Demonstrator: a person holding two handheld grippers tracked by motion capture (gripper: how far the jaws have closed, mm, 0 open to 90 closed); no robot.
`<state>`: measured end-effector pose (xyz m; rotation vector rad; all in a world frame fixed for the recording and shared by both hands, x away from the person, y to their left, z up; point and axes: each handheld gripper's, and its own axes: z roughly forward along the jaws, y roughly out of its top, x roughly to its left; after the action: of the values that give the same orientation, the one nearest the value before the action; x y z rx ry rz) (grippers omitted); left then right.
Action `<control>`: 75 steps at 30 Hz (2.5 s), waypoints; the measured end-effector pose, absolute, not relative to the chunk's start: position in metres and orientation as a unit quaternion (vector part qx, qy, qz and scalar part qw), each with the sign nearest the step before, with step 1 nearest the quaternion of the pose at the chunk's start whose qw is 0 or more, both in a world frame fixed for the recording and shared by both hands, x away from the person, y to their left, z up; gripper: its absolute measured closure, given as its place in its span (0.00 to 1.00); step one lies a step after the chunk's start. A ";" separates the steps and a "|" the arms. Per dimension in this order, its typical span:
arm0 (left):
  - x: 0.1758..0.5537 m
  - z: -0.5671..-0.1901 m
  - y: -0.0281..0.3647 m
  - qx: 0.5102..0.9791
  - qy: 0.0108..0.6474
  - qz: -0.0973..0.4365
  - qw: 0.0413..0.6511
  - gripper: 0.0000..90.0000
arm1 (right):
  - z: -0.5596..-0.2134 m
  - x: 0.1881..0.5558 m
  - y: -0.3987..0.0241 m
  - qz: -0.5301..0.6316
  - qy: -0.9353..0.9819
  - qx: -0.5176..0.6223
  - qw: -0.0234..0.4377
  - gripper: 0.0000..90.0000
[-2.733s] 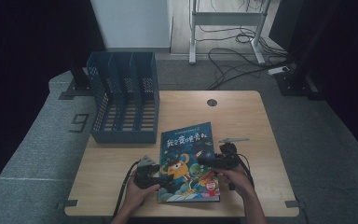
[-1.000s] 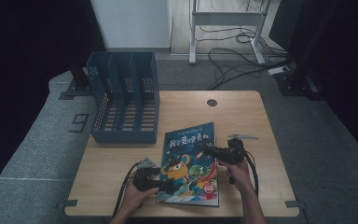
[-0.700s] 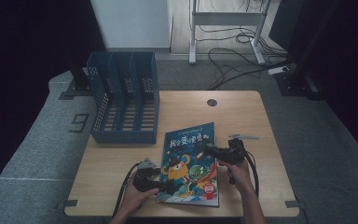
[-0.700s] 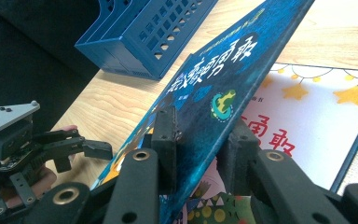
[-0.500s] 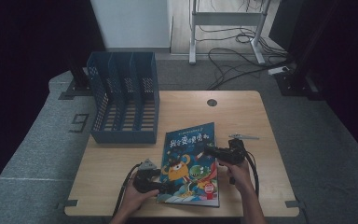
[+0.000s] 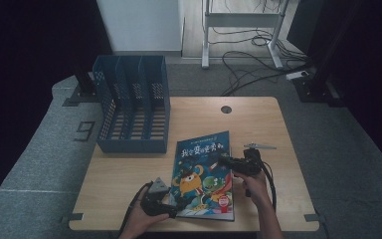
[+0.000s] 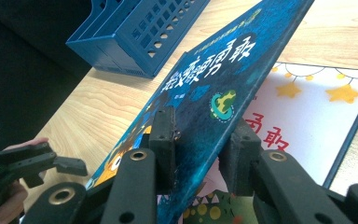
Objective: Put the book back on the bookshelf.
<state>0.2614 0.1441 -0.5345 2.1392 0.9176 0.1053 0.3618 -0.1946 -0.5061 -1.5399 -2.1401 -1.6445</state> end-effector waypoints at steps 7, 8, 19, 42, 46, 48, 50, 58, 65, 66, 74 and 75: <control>0.255 -0.533 0.144 0.854 0.346 0.043 0.387 0.16 | -0.506 0.362 -0.195 -0.527 -0.689 -0.497 0.018 0.75; 0.254 -0.533 0.143 0.853 0.346 0.044 0.387 0.16 | -0.506 0.362 -0.195 -0.528 -0.688 -0.498 0.018 0.75; 0.242 -0.535 0.135 0.874 0.314 0.043 0.369 0.16 | -0.511 0.363 -0.197 -0.526 -0.685 -0.503 0.025 0.75; 0.241 -0.540 0.131 0.884 0.326 0.070 0.326 0.11 | -0.510 0.362 -0.197 -0.528 -0.684 -0.504 0.021 0.75; 0.242 -0.540 0.132 0.881 0.331 0.073 0.331 0.11 | -0.505 0.360 -0.197 -0.537 -0.681 -0.498 0.015 0.77; 0.244 -0.540 0.133 0.879 0.334 0.071 0.334 0.12 | -0.503 0.359 -0.197 -0.538 -0.680 -0.498 0.011 0.77; 0.247 -0.540 0.135 0.877 0.336 0.068 0.338 0.12 | -0.502 0.359 -0.198 -0.537 -0.680 -0.499 0.008 0.77; 0.252 -0.541 0.139 0.876 0.333 0.063 0.342 0.13 | -0.496 0.356 -0.196 -0.533 -0.678 -0.506 -0.011 0.77; 0.255 -0.540 0.140 0.877 0.330 0.058 0.345 0.13 | -0.490 0.352 -0.192 -0.535 -0.681 -0.499 -0.029 0.77; 0.255 -0.540 0.140 0.877 0.330 0.058 0.345 0.13 | -0.490 0.352 -0.192 -0.535 -0.681 -0.499 -0.029 0.77; 0.257 -0.540 0.141 0.875 0.331 0.054 0.348 0.13 | -0.482 0.347 -0.189 -0.536 -0.684 -0.491 -0.050 0.77; 0.257 -0.540 0.141 0.876 0.332 0.054 0.347 0.13 | -0.481 0.346 -0.189 -0.537 -0.685 -0.490 -0.052 0.77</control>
<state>0.2572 0.1405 -0.5403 2.2707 0.8600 0.1392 0.3465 -0.1891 -0.4807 -1.5926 -2.2247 -1.7461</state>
